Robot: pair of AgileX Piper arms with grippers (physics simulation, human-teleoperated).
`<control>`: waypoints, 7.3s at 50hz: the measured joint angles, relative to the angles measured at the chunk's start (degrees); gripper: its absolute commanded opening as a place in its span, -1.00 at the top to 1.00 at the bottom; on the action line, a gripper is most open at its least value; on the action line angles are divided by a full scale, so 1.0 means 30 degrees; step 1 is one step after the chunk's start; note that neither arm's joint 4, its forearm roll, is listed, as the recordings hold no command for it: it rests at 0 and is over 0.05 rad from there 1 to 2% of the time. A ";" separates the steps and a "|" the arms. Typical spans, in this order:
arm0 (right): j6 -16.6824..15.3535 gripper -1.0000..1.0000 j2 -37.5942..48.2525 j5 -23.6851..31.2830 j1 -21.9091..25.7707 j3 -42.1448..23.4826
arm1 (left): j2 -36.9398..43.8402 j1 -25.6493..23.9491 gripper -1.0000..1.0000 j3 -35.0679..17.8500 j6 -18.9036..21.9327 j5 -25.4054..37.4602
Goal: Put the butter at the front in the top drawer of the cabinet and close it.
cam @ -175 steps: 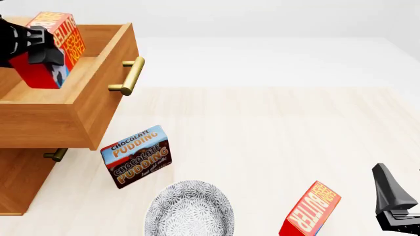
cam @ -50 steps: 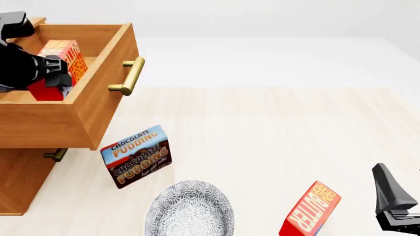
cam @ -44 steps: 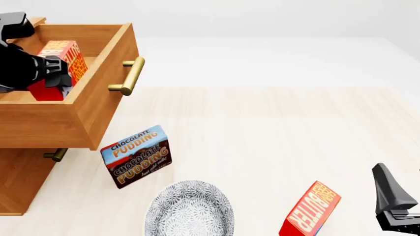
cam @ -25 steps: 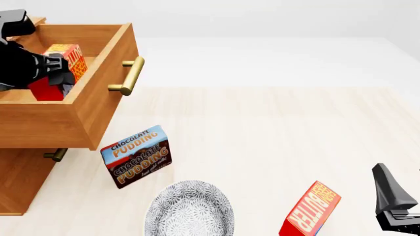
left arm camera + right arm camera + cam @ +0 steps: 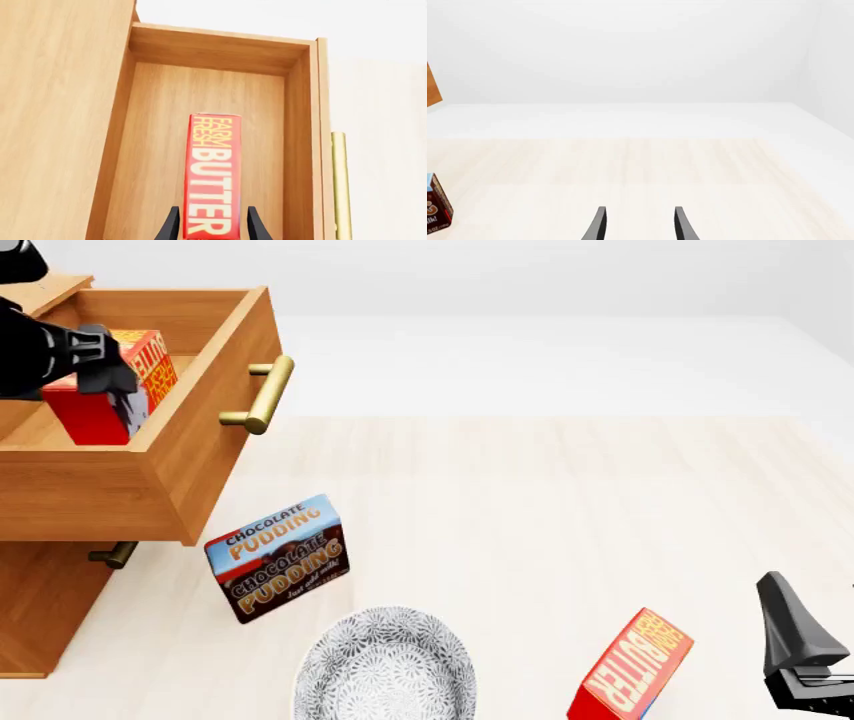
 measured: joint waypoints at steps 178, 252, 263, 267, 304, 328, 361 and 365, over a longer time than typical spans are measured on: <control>-0.0001 -1.00 0.0000 0.0000 0.0000 0.0000 | 1.0388 -1.1071 -1.00 -0.7387 -0.1689 -0.4895; -0.0002 -1.00 0.0001 0.0000 0.0000 0.0000 | 0.8609 -0.8147 -1.00 -0.2585 -0.2149 -0.6461; -0.0002 -1.00 0.0000 0.0000 0.0002 0.0000 | 0.8287 -0.7610 -1.00 -0.2274 -0.1966 -0.6295; -0.0002 -1.00 0.0000 0.0000 0.0002 0.0000 | 0.8171 -0.7375 -1.00 -0.2209 -0.1861 -0.6138; -0.0002 -1.00 0.0000 0.0000 0.0000 0.0000 | 0.6716 -0.5115 -1.00 -0.0861 -0.1320 -0.5745; -0.0003 -1.00 0.0001 0.0001 0.0001 0.0000 | 0.5849 -0.3850 -1.00 0.0019 -0.1313 -0.5802; -0.0002 -1.00 0.0000 0.0000 0.0001 0.0000 | 0.4767 -0.2126 -1.00 0.1532 -0.1456 -0.6034; -0.0002 -1.00 0.0001 0.0000 0.0001 0.0000 | 0.4628 -0.1917 -1.00 0.1634 -0.1429 -0.6009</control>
